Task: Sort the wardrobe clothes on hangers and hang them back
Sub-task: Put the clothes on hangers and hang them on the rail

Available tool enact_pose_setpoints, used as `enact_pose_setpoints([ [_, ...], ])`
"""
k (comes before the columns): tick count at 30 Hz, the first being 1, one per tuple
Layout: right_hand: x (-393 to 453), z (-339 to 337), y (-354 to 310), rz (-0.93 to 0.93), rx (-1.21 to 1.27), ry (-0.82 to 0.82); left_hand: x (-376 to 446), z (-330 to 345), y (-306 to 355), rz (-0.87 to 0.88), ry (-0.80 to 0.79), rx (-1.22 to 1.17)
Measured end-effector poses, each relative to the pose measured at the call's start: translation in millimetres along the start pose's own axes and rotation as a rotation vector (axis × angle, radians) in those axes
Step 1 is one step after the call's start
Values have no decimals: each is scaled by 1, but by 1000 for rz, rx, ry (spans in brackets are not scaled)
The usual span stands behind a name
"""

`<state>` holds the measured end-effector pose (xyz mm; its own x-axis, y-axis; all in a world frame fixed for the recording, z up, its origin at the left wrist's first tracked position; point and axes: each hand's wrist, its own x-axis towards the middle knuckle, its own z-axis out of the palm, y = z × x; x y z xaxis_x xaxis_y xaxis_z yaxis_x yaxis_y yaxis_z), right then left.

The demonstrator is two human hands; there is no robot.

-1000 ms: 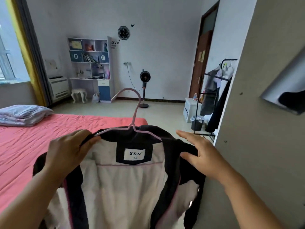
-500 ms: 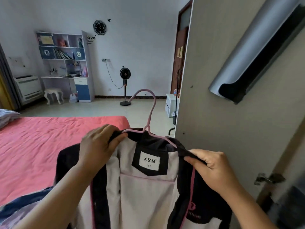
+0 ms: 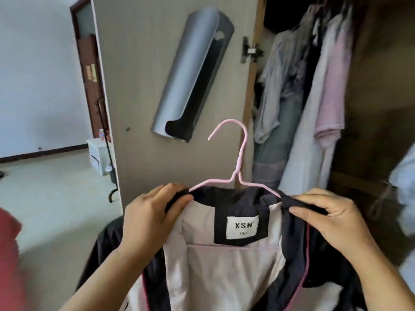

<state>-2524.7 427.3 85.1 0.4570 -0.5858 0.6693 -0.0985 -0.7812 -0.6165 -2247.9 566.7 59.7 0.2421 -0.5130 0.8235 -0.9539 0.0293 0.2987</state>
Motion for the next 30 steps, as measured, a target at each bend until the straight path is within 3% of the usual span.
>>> enact_pose_setpoints([
  [7, -60, -51, -34, 366, -162, 163, 23, 75, 38, 123, -82, -284],
  [9, -73, -61, -46, 509, -228, 143, 33, 96, 52, 159, -104, -350],
  [13, -93, -75, -80, 772, -64, -156, 49, 137, 85, 245, -237, -495],
  [16, -102, -75, -106, 762, 99, -294, 55, 155, 119, 305, -332, -644],
  [18, -106, -75, -114, 740, 144, -228, 57, 162, 140, 323, -355, -715],
  [25, -101, -84, -109, 640, 324, 240, 76, 180, 183, 312, -453, -742],
  [30, -66, -85, -93, 626, 136, 427, 104, 194, 196, 321, -476, -708],
])
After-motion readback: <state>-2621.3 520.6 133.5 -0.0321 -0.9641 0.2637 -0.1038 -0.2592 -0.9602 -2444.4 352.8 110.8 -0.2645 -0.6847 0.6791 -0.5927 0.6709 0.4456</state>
